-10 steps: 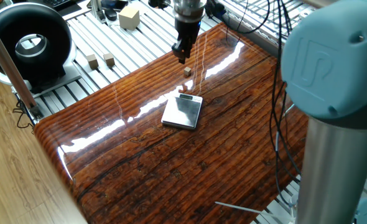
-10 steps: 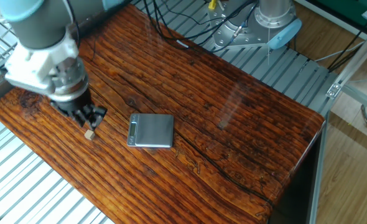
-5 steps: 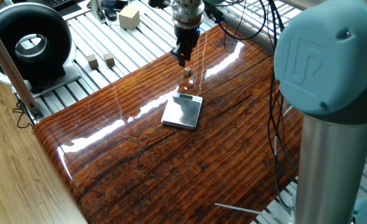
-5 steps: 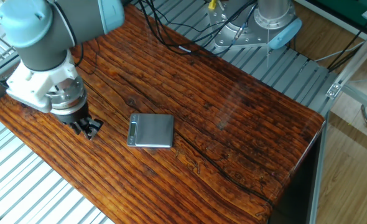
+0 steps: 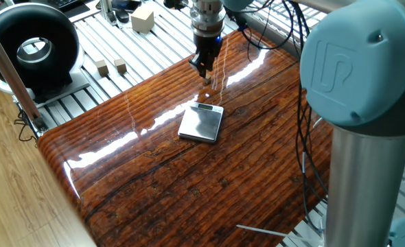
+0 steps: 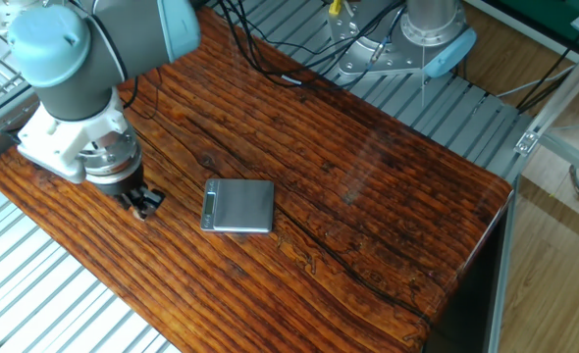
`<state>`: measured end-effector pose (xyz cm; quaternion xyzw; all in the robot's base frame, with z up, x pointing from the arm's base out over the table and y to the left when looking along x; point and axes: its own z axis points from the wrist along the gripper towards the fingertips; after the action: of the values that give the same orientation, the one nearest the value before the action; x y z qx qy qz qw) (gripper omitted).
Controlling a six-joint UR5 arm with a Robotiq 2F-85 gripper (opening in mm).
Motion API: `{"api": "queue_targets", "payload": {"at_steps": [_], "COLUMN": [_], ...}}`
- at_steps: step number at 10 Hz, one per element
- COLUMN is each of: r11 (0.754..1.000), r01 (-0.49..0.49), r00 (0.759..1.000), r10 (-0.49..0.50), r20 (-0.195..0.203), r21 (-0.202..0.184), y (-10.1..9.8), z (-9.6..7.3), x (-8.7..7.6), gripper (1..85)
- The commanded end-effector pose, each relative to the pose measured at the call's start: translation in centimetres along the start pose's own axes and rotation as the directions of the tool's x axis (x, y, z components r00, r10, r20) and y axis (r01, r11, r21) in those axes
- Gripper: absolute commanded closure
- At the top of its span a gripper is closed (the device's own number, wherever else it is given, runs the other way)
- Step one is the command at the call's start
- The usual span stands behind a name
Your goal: Place the block on the scale
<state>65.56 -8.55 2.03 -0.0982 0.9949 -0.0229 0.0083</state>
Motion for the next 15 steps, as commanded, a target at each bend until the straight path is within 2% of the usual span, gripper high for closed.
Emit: {"api": "queue_targets", "payload": {"at_steps": [1, 5, 10, 11, 13, 15], "r11": [1.0, 1.0, 1.0, 1.0, 1.0, 0.999], "r01": [-0.016, -0.002, 0.002, 0.004, 0.001, -0.003], "r00": [1.0, 1.0, 1.0, 1.0, 1.0, 1.0], "r10": [0.016, 0.002, -0.002, -0.004, -0.001, 0.002], "r20": [-0.006, 0.007, 0.004, 0.002, -0.015, -0.012], "r21": [-0.009, -0.018, -0.02, -0.019, -0.013, -0.037], "y": [0.1, 0.3, 0.4, 0.4, 0.3, 1.5], "z": [0.4, 0.9, 0.9, 0.7, -0.2, -1.4], "x": [0.3, -0.1, 0.1, 0.1, 0.7, 1.1], "gripper": [50.7, 52.0, 62.3, 65.7, 79.0, 79.7]}}
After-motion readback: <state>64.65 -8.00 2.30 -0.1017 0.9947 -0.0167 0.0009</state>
